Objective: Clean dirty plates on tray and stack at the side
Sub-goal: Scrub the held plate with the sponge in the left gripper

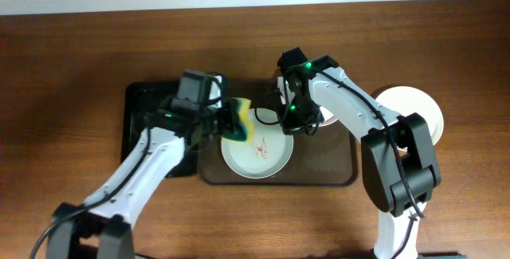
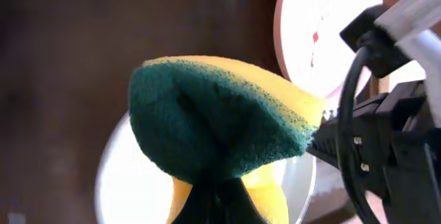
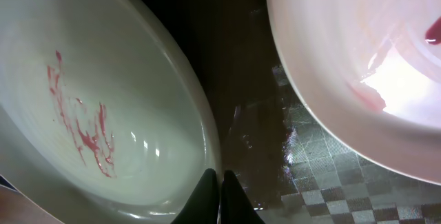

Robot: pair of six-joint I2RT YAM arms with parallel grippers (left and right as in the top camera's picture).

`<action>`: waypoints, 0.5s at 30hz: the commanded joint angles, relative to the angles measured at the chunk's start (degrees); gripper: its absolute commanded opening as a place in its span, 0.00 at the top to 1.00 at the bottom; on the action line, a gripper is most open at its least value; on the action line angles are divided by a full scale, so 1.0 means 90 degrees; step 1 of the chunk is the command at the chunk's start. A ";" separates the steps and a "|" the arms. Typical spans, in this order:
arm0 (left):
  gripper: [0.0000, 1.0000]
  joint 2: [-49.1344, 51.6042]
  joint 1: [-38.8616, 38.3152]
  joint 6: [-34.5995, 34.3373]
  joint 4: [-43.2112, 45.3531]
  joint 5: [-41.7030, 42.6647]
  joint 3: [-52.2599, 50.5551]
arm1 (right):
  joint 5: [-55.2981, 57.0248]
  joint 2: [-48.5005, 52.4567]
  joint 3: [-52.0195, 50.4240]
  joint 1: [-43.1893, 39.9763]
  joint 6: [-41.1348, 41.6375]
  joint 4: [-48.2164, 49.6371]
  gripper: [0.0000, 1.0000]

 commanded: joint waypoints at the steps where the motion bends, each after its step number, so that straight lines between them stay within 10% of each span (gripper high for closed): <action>1: 1.00 0.0607 -0.0114 -0.1294 0.0238 0.0699 0.0046 | 0.0058 -0.0090 -0.0036 0.0051 0.0002 -0.0032 0.96; 15: 1.00 0.1761 -0.0296 -0.1486 0.0971 0.2008 0.0046 | 0.0058 -0.0090 -0.0039 0.0051 0.0362 0.0124 0.96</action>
